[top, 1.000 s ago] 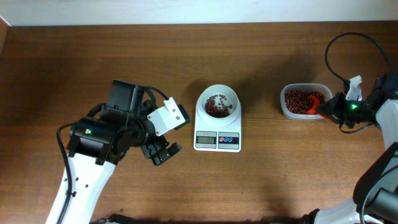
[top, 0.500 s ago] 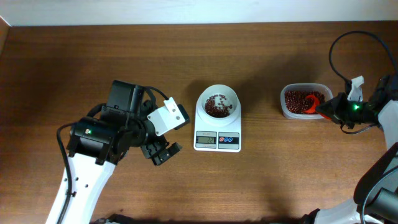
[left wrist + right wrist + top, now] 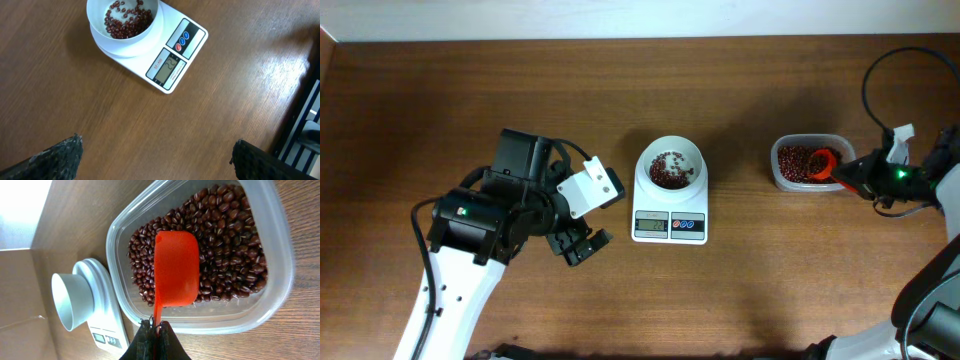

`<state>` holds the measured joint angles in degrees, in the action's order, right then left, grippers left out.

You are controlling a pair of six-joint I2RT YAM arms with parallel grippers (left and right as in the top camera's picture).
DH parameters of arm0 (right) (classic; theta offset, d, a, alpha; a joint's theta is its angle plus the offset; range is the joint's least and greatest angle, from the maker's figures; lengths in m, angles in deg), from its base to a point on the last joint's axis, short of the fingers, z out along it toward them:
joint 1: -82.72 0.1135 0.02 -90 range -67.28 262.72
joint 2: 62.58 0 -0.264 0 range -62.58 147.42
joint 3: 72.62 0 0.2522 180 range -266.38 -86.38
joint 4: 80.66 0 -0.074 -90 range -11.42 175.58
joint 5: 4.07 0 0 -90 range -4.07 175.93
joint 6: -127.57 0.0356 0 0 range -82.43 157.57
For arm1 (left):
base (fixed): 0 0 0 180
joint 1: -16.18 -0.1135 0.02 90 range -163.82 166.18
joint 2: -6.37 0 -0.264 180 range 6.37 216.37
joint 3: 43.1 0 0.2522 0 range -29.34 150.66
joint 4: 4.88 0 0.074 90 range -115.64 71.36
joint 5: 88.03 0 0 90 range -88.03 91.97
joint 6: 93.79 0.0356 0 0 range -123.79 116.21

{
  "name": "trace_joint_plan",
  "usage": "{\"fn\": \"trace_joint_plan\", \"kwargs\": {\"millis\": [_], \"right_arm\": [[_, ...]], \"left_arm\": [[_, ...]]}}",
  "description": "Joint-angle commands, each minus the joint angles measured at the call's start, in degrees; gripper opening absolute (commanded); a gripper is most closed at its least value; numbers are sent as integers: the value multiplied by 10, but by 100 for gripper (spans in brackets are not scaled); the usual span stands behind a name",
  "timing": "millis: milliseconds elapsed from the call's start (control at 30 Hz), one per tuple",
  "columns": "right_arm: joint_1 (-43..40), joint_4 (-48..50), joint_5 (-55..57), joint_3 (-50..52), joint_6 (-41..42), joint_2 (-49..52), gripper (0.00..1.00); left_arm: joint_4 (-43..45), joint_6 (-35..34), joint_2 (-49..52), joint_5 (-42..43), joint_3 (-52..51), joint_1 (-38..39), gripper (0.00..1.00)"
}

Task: Scoop and weigh 50g on scale

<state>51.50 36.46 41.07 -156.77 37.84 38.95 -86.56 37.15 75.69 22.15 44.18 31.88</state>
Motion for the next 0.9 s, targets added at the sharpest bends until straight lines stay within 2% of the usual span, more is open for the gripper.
{"fn": "trace_joint_plan", "kwargs": {"millis": [0,467,867], "right_arm": [[-12,-2,-34,0,2,4,4],[-46,-2,-100,0,2,4,4],[-51,-6,-217,0,-7,4,4]], "left_arm": [[1,8,-5,8,8,-3,99],[1,7,-5,8,8,-3,99],[1,8,-5,8,8,-3,99]]}}
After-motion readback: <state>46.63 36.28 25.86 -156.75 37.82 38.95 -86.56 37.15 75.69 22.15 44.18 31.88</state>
